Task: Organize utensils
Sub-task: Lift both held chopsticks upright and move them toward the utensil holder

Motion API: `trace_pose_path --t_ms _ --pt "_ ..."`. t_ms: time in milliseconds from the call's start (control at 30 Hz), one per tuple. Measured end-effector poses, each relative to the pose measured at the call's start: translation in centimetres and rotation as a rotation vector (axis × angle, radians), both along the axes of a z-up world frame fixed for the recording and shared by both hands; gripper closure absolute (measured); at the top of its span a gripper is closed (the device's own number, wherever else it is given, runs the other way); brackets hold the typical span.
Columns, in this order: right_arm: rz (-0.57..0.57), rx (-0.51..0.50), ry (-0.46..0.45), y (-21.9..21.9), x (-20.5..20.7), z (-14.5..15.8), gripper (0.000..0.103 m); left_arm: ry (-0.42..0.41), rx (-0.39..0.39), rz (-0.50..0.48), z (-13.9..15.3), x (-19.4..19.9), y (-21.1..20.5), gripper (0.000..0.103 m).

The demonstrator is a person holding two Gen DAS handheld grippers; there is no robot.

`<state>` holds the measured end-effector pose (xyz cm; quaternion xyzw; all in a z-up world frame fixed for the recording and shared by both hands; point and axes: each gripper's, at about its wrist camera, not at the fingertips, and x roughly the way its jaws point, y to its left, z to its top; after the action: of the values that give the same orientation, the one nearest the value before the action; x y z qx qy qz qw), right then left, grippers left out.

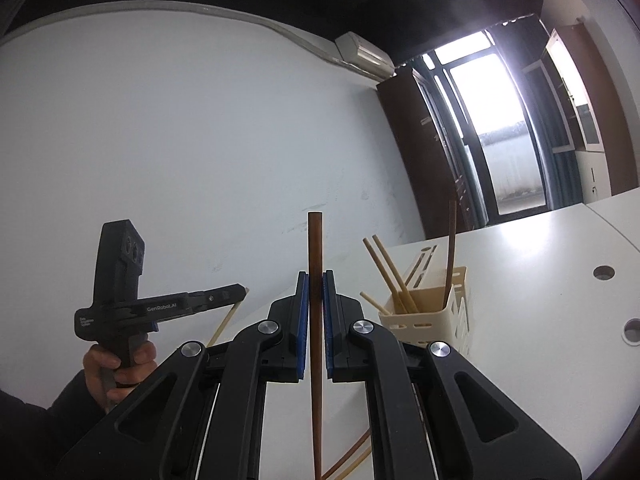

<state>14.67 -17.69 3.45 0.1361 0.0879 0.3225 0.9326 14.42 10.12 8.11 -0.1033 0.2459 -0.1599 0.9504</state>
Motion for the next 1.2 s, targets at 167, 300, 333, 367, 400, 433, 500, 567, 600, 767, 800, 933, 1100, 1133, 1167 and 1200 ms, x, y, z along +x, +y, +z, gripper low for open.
trace_pose_path --t_ms 167,300,333,367,400,433,500,567,600,767,800,933,1100,1133,1167,1200 --pt "-0.034 -0.028 -0.044 -0.1 1.1 2.3 0.096 -0.021 0.017 -0.032 2.1 2.0 -2.6 0.099" --pt "-0.066 -0.028 -0.081 -0.6 1.9 4.0 0.096 -0.049 0.014 -0.053 3.8 3.4 -4.3 0.099" --pt "-0.081 -0.027 -0.09 -0.7 2.3 4.4 0.096 -0.058 0.009 -0.057 4.3 3.8 -4.6 0.099" --pt "-0.095 -0.028 -0.096 -0.9 2.6 4.7 0.096 -0.067 -0.002 -0.063 4.8 4.4 -5.1 0.099" --pt "-0.105 -0.031 -0.104 -0.9 3.2 5.0 0.096 -0.078 -0.024 -0.062 5.2 4.9 -5.3 0.099" --pt "-0.114 -0.031 -0.11 -1.0 3.7 5.3 0.096 -0.087 -0.036 -0.055 5.6 5.4 -5.6 0.099" --pt "-0.128 -0.03 -0.116 -1.3 4.5 5.8 0.096 -0.104 -0.033 -0.04 6.1 6.5 -6.4 0.099" --pt "-0.142 -0.031 -0.125 -1.5 5.5 6.2 0.096 -0.129 -0.042 -0.014 6.6 7.6 -7.2 0.099" --pt "-0.153 -0.033 -0.133 -1.7 5.9 6.4 0.096 -0.138 -0.058 -0.019 7.0 8.2 -7.6 0.099" --pt "-0.158 -0.014 -0.152 -2.6 7.6 6.8 0.095 -0.202 -0.172 -0.053 7.7 10.8 -8.2 0.099" --pt "-0.159 -0.007 -0.157 -2.9 7.9 6.8 0.096 -0.198 -0.189 -0.081 7.7 11.4 -8.5 0.099" --pt "-0.173 0.012 -0.178 -3.6 8.6 6.6 0.096 -0.238 -0.183 -0.084 7.7 13.3 -9.8 0.099" --pt "-0.199 0.025 -0.183 -4.2 10.0 5.9 0.096 -0.337 -0.189 -0.117 6.4 14.4 -11.3 0.099" --pt "-0.2 0.035 -0.186 -4.4 10.2 5.7 0.096 -0.354 -0.178 -0.116 6.1 14.6 -11.8 0.099" --pt "-0.204 0.042 -0.188 -4.6 10.4 5.6 0.095 -0.357 -0.188 -0.131 5.6 14.9 -12.1 0.099" --pt "-0.206 0.045 -0.19 -4.7 10.6 5.6 0.095 -0.352 -0.19 -0.136 5.2 15.2 -12.2 0.099"
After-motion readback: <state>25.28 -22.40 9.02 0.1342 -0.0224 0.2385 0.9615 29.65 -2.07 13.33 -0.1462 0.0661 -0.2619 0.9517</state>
